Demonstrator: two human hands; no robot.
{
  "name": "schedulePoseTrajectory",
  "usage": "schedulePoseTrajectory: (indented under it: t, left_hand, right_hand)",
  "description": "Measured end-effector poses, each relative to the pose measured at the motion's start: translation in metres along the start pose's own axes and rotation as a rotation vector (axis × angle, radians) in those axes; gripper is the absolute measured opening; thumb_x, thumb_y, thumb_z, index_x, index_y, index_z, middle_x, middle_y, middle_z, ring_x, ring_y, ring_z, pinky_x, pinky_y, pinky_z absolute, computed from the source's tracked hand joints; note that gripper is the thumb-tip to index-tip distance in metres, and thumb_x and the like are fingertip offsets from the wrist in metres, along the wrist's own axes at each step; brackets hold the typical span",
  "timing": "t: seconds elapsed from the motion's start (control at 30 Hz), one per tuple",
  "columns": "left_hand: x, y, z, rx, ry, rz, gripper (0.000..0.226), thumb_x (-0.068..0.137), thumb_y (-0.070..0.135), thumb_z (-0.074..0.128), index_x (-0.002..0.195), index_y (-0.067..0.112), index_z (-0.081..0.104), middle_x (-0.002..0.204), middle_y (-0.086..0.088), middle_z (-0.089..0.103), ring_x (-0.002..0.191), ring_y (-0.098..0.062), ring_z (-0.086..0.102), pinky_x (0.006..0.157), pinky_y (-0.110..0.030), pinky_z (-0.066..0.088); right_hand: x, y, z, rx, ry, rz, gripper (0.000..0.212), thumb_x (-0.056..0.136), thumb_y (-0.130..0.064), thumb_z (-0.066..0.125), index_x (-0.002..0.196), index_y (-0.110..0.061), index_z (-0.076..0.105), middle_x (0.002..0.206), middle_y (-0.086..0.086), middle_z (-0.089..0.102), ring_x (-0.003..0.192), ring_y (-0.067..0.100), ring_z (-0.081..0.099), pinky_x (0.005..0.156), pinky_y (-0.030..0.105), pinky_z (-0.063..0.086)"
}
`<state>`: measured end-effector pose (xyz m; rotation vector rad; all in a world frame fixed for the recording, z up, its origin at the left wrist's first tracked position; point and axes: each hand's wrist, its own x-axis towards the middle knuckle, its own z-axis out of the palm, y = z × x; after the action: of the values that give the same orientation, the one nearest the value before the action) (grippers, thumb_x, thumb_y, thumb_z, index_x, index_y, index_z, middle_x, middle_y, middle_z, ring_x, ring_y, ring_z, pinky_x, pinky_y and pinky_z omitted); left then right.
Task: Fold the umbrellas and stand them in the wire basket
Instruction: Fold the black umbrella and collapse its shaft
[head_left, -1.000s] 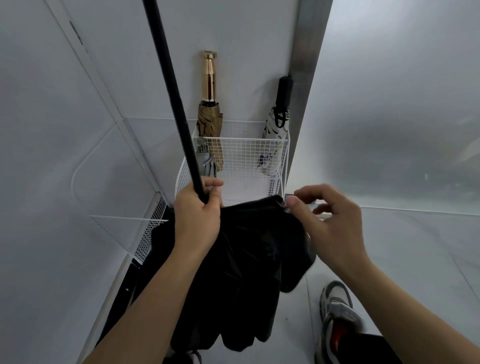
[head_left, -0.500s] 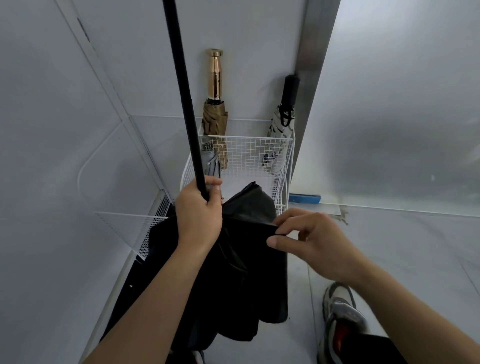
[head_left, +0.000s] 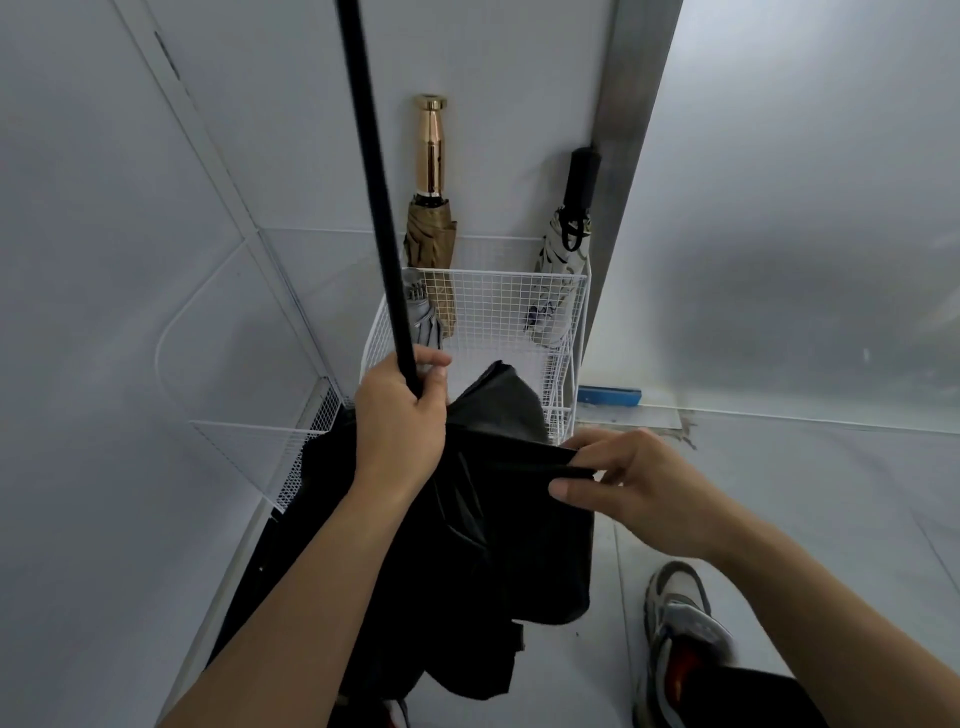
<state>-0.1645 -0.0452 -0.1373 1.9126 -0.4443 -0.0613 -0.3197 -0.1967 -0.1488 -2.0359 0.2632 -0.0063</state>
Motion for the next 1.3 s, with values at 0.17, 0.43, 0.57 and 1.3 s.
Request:
schedulePoseTrajectory:
  t: [0.17,0.43,0.57,1.3]
  left_hand:
    - [-0.003,0.001,0.002,-0.048,-0.002,-0.035,0.012,0.096,0.008,0.058,0.093,0.015,0.068,0.072,0.001,0.063,0.064,0.003,0.060,0.058,-0.005,0.044]
    - [-0.002,-0.007,-0.002,0.051,-0.092,0.035,0.016,0.095,0.007,0.058,0.091,0.020,0.068,0.073,0.005,0.061,0.063,0.002,0.058,0.061,-0.005,0.042]
    - [-0.002,-0.011,-0.006,0.137,-0.088,0.075,0.016,0.096,0.011,0.059,0.091,0.024,0.067,0.075,0.013,0.061,0.068,0.002,0.060,0.063,-0.003,0.042]
    - [-0.002,0.005,0.007,-0.277,0.312,-0.120,0.021,0.097,0.011,0.056,0.083,0.025,0.062,0.065,0.002,0.057,0.053,0.002,0.054,0.055,-0.009,0.042]
  right_hand:
    - [0.004,0.000,0.008,-0.134,0.068,-0.011,0.011,0.084,-0.041,0.072,0.089,-0.032,0.076,0.089,-0.017,0.065,0.085,0.003,0.063,0.072,0.024,0.050]
    - [0.000,-0.011,-0.025,0.407,0.461,-0.007,0.025,0.078,-0.035,0.064,0.083,-0.015,0.078,0.093,0.001,0.077,0.090,0.019,0.071,0.081,0.037,0.054]
    - [-0.004,-0.008,-0.009,0.138,0.235,0.018,0.039,0.072,-0.050,0.073,0.106,-0.030,0.073,0.102,-0.008,0.074,0.094,0.010,0.068,0.084,0.032,0.055]
    - [0.000,-0.016,0.052,-0.305,0.368,-0.069,0.017,0.083,-0.048,0.069,0.090,-0.033,0.075,0.084,-0.024,0.064,0.079,-0.002,0.060,0.073,0.022,0.048]
